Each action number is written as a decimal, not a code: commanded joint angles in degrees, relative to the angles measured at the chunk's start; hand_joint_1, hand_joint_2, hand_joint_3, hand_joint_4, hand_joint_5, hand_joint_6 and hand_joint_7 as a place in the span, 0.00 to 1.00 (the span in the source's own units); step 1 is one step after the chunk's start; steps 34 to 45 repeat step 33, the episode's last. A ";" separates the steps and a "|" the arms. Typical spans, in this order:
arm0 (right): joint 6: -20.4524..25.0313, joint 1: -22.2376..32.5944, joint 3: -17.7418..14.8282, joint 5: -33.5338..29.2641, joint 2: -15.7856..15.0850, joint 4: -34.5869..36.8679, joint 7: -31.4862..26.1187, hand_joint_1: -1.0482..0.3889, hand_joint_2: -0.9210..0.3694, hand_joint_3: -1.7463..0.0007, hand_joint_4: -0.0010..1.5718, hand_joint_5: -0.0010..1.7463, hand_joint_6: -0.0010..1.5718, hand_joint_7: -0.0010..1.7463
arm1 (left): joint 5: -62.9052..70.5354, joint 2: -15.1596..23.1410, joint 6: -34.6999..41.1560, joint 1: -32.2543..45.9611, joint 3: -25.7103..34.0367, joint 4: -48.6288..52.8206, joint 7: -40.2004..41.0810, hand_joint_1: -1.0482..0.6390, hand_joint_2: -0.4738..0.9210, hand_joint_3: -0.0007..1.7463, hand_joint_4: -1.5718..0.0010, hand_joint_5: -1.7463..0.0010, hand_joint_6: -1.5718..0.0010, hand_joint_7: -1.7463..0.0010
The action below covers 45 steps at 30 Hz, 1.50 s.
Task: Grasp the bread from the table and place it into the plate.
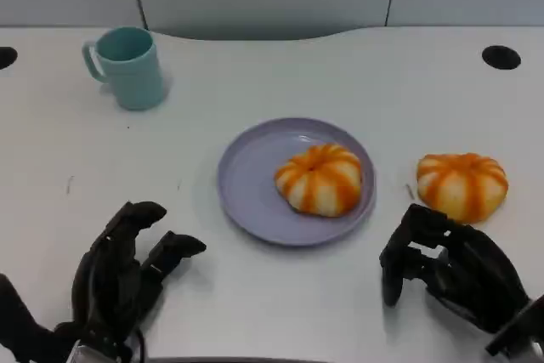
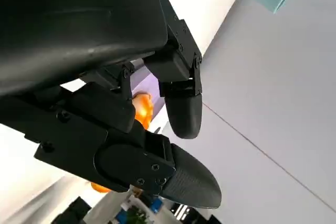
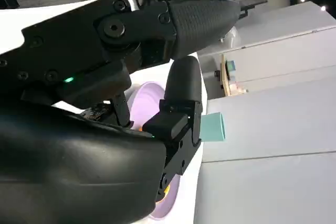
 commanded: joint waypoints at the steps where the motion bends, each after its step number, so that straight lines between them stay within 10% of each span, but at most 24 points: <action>1: -1.47 0.44 0.27 -1.57 -1.09 -0.53 -2.05 0.22 0.00 0.86 0.41 1.00 0.33 0.76 | -4.99 1.08 12.91 -0.24 2.66 1.30 -0.87 0.00 0.93 0.00 0.47 0.35 0.51 0.40; 8: 1.57 -0.19 0.24 -0.37 -0.61 -1.05 0.00 0.24 0.00 0.85 0.38 1.00 0.33 0.77 | -3.51 0.92 12.35 0.73 0.23 -6.24 -1.61 0.00 0.91 0.01 0.45 0.40 0.48 0.46; 20: 0.27 0.14 0.15 0.07 0.15 -3.16 0.33 0.24 0.00 0.85 0.39 1.00 0.34 0.75 | -4.00 2.63 9.52 -5.44 1.31 -1.21 -4.28 0.00 0.87 0.00 0.18 0.83 0.21 0.88; 45: -0.18 -1.22 -1.15 2.02 1.11 -1.55 2.58 0.25 0.00 0.84 0.40 1.00 0.33 0.74 | -3.08 3.56 6.53 -7.97 1.39 1.33 -3.73 0.00 0.88 0.00 0.14 0.90 0.17 0.94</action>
